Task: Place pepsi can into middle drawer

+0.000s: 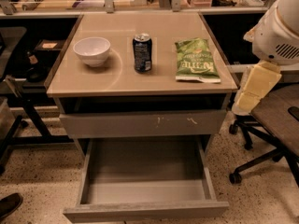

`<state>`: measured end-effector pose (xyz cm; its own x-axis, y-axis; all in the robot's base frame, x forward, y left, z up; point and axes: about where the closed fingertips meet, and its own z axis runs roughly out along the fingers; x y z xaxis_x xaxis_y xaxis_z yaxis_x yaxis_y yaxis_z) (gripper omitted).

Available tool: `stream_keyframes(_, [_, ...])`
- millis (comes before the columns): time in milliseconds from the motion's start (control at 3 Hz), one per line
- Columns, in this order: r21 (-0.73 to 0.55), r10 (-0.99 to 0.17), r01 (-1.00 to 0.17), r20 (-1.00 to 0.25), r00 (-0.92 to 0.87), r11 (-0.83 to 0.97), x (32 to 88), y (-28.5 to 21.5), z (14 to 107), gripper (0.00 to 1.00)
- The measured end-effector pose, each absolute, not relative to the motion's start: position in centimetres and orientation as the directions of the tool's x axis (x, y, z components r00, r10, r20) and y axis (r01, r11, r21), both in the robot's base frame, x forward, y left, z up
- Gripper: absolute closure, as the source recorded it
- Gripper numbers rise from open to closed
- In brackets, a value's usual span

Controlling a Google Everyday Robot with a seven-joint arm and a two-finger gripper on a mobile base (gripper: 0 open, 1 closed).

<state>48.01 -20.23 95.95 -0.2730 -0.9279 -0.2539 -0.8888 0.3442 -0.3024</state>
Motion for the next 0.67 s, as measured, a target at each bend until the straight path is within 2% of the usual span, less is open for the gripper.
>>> stream_keyframes(667, [-0.227, -0.836, -0.861, -0.441, -0.325, 0.454, 52.1, -17.2, 94.7, 0.00])
